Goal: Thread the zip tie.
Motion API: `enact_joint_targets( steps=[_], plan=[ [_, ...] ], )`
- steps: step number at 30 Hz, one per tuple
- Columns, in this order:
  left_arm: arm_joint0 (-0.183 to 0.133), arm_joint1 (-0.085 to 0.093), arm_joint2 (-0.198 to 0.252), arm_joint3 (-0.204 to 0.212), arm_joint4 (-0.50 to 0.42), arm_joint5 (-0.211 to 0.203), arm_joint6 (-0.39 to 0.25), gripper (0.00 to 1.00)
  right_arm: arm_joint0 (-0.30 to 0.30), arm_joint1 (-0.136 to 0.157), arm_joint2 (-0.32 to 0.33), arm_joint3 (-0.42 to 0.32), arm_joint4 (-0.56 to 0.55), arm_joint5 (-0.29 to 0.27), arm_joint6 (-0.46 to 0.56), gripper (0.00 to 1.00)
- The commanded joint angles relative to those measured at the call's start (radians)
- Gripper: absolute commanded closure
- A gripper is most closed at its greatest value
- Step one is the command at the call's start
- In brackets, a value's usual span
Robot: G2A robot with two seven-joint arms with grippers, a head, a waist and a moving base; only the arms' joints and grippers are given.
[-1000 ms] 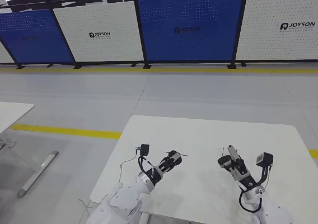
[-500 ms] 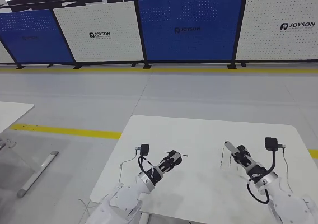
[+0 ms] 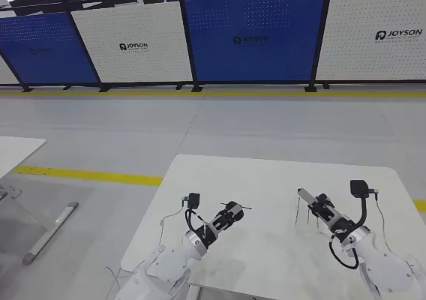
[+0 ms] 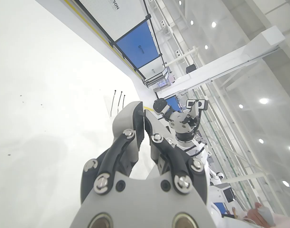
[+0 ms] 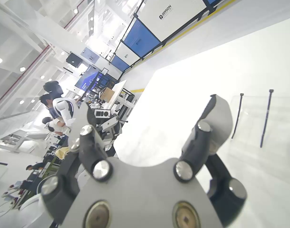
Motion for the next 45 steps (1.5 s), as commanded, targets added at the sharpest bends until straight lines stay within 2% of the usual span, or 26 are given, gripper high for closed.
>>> enact_joint_targets(
  steps=[1, 4, 8, 13, 16, 32, 34, 37, 39, 42, 45],
  plan=[
    [0.0, 0.0, 0.0, 0.0, 0.0, 0.0, 0.0, 1.0, 0.0, 0.0, 0.0, 0.0, 0.0, 0.0, 0.0, 0.0],
    [0.0, 0.0, 0.0, 0.0, 0.0, 0.0, 0.0, 1.0, 0.003, 0.002, 0.01, -0.004, -0.013, 0.004, 0.001, 0.0],
    [0.0, 0.0, 0.0, 0.0, 0.0, 0.0, 0.0, 1.0, 0.03, 0.014, 0.047, -0.021, -0.06, 0.06, 0.099, 0.0],
    [0.0, 0.0, 0.0, 0.0, 0.0, 0.0, 0.0, 1.0, 0.114, 0.03, 0.042, -0.037, -0.202, 0.132, 0.305, 0.0],
    [0.0, 0.0, 0.0, 0.0, 0.0, 0.0, 0.0, 1.0, 0.17, 0.032, 0.022, -0.003, -0.238, 0.145, 0.367, 0.0],
    [0.0, 0.0, 0.0, 0.0, 0.0, 0.0, 0.0, 1.0, 0.17, 0.032, 0.022, -0.003, -0.238, 0.145, 0.367, 0.0],
    [0.0, 0.0, 0.0, 0.0, 0.0, 0.0, 0.0, 1.0, 0.176, 0.033, 0.006, -0.021, -0.339, 0.187, 0.33, 0.0],
    [0.0, 0.0, 0.0, 0.0, 0.0, 0.0, 0.0, 1.0, 0.221, 0.031, -0.056, -0.052, -0.494, 0.271, 0.377, 0.0],
    [0.0, 0.0, 0.0, 0.0, 0.0, 0.0, 0.0, 1.0, 0.26, 0.029, -0.087, -0.048, -0.542, 0.302, 0.428, 0.0],
    [0.0, 0.0, 0.0, 0.0, 0.0, 0.0, 0.0, 1.0, 0.333, 0.022, -0.145, -0.008, -0.598, 0.345, 0.521, 0.0],
    [0.0, 0.0, 0.0, 0.0, 0.0, 0.0, 0.0, 1.0, 0.405, 0.011, -0.21, 0.062, -0.633, 0.352, 0.605, 0.0]
  ],
)
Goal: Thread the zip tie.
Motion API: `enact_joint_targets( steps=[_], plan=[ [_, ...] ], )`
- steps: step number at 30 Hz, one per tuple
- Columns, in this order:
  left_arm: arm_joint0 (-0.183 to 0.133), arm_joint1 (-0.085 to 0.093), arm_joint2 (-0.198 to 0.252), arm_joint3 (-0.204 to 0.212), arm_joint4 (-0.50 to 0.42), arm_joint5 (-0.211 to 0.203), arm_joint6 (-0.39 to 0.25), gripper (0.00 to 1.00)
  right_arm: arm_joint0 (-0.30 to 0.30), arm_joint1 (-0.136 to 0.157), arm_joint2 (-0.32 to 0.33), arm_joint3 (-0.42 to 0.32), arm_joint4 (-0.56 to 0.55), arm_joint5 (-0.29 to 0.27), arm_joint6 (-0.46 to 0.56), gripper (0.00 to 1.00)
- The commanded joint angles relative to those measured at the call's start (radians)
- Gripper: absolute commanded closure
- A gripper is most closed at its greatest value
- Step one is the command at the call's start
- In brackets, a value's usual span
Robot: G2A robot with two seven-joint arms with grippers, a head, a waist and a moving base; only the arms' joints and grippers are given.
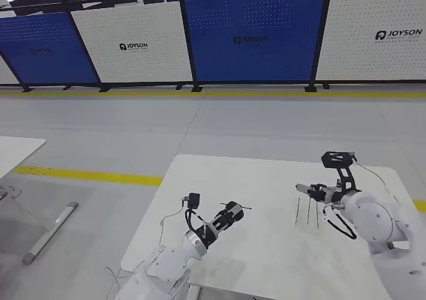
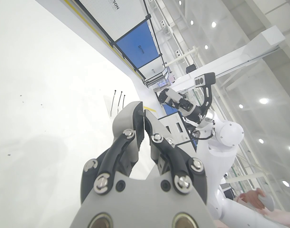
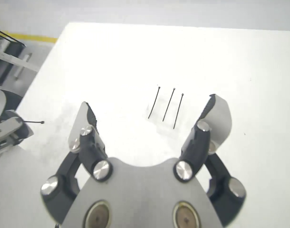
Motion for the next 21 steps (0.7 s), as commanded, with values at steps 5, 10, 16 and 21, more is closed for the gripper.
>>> enact_joint_targets(
  steps=[5, 10, 16, 21],
  plan=[
    [0.0, 0.0, 0.0, 0.0, 0.0, 0.0, 0.0, 1.0, 0.075, -0.018, -0.069, 0.098, -0.005, 0.022, 0.054, 0.0],
    [0.0, 0.0, 0.0, 0.0, 0.0, 0.0, 0.0, 1.0, 0.075, -0.018, -0.069, 0.098, -0.005, 0.022, 0.054, 0.0],
    [0.0, 0.0, 0.0, 0.0, 0.0, 0.0, 0.0, 1.0, 0.075, -0.018, -0.069, 0.098, -0.005, 0.022, 0.054, 0.0],
    [0.0, 0.0, 0.0, 0.0, 0.0, 0.0, 0.0, 1.0, 0.059, -0.017, -0.063, 0.091, 0.001, 0.001, 0.018, 0.0]
  ],
)
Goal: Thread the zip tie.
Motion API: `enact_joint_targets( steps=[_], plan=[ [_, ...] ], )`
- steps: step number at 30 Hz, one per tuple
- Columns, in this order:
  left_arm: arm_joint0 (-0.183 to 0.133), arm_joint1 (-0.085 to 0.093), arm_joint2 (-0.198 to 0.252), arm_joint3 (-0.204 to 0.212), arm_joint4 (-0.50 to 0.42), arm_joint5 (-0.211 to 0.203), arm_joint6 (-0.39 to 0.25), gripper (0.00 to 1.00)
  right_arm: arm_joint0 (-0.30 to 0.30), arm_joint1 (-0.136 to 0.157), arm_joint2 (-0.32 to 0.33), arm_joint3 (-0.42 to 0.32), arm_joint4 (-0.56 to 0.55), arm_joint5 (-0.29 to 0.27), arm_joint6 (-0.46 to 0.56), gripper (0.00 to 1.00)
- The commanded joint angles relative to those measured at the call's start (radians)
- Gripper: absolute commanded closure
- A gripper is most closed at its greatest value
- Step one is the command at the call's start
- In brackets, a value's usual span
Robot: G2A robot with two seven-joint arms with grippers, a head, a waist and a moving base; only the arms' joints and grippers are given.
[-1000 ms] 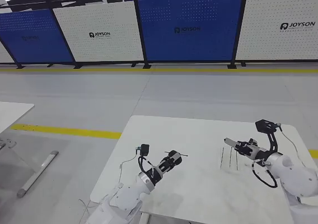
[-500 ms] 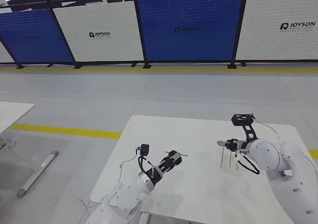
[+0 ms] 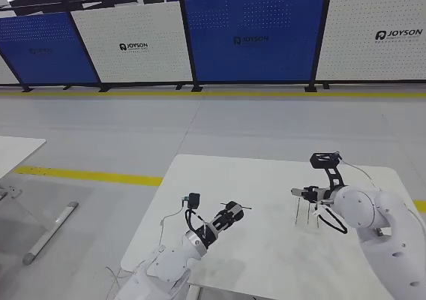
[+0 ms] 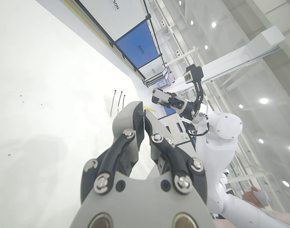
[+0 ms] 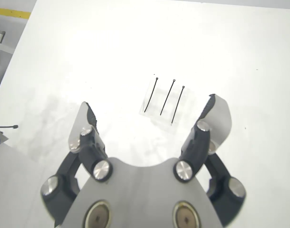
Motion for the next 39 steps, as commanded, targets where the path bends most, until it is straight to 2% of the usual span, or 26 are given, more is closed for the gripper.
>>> enact_joint_targets(
  steps=[1, 7, 13, 16, 19, 31, 33, 35, 37, 39],
  plan=[
    [0.0, 0.0, 0.0, 0.0, 0.0, 0.0, 0.0, 1.0, -0.024, 0.003, 0.015, -0.015, 0.018, -0.044, -0.041, 0.0],
    [0.0, 0.0, 0.0, 0.0, 0.0, 0.0, 0.0, 1.0, -0.1, 0.021, 0.095, -0.072, 0.071, -0.143, -0.078, 0.0],
    [0.0, 0.0, 0.0, 0.0, 0.0, 0.0, 0.0, 1.0, -0.19, 0.042, 0.207, -0.105, 0.142, -0.244, -0.114, 0.0],
    [0.0, 0.0, 0.0, 0.0, 0.0, 0.0, 0.0, 1.0, -0.223, 0.051, 0.24, -0.09, 0.186, -0.329, -0.125, 0.0],
    [0.0, 0.0, 0.0, 0.0, 0.0, 0.0, 0.0, 1.0, -0.219, 0.053, 0.241, -0.06, 0.207, -0.38, -0.109, 0.0],
    [0.0, 0.0, 0.0, 0.0, 0.0, 0.0, 0.0, 1.0, -0.219, 0.053, 0.241, -0.06, 0.207, -0.38, -0.109, 0.0],
    [0.0, 0.0, 0.0, 0.0, 0.0, 0.0, 0.0, 1.0, -0.228, 0.053, 0.245, -0.058, 0.22, -0.385, -0.135, 0.0],
    [0.0, 0.0, 0.0, 0.0, 0.0, 0.0, 0.0, 1.0, -0.236, 0.055, 0.266, -0.044, 0.289, -0.423, -0.144, 0.0],
    [0.0, 0.0, 0.0, 0.0, 0.0, 0.0, 0.0, 1.0, -0.234, 0.059, 0.289, -0.012, 0.384, -0.488, -0.106, 0.0],
    [0.0, 0.0, 0.0, 0.0, 0.0, 0.0, 0.0, 1.0, -0.228, 0.065, 0.312, 0.023, 0.422, -0.534, -0.095, 0.0]
  ],
)
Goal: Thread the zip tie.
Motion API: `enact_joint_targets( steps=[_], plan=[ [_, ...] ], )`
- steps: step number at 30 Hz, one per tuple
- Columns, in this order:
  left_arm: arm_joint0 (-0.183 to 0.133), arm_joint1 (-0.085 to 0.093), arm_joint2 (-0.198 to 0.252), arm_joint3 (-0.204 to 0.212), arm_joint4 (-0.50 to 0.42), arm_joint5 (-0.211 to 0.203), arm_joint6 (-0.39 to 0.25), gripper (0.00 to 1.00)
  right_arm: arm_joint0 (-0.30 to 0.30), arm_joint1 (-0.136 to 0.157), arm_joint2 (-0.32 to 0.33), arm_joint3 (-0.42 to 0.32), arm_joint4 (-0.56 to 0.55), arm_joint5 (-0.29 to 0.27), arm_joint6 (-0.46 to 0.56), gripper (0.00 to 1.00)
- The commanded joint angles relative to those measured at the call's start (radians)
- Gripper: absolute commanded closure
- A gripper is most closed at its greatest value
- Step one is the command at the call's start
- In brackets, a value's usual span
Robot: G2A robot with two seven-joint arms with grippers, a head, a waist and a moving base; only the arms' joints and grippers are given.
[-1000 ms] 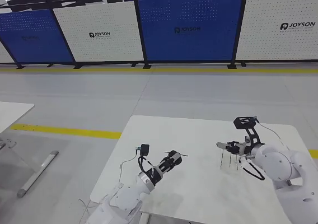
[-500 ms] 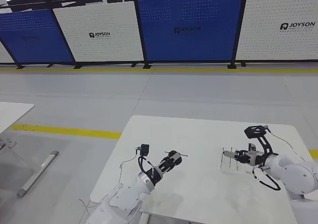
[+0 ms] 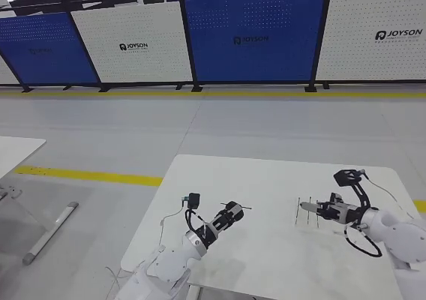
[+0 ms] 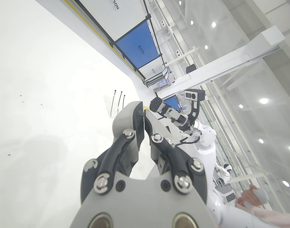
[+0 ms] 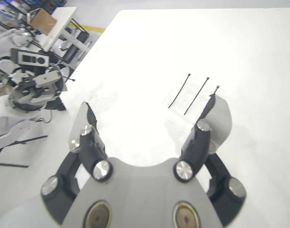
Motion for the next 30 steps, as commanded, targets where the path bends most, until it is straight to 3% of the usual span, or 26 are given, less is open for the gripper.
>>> enact_joint_targets(
  steps=[1, 5, 9, 26, 30],
  plan=[
    [0.0, 0.0, 0.0, 0.0, 0.0, 0.0, 0.0, 1.0, 0.003, 0.004, 0.011, 0.027, 0.028, -0.041, 0.003, 0.0],
    [0.0, 0.0, 0.0, 0.0, 0.0, 0.0, 0.0, 1.0, 0.03, 0.006, -0.015, 0.102, 0.083, -0.062, 0.009, 0.0],
    [0.0, 0.0, 0.0, 0.0, 0.0, 0.0, 0.0, 1.0, 0.103, 0.001, -0.065, 0.194, 0.13, -0.062, 0.04, 0.0],
    [0.0, 0.0, 0.0, 0.0, 0.0, 0.0, 0.0, 1.0, 0.101, 0.001, -0.066, 0.193, 0.13, -0.06, 0.035, 0.0],
    [0.0, 0.0, 0.0, 0.0, 0.0, 0.0, 0.0, 1.0, 0.08, 0.004, -0.071, 0.152, 0.057, 0.007, -0.026, 0.0]
  ],
)
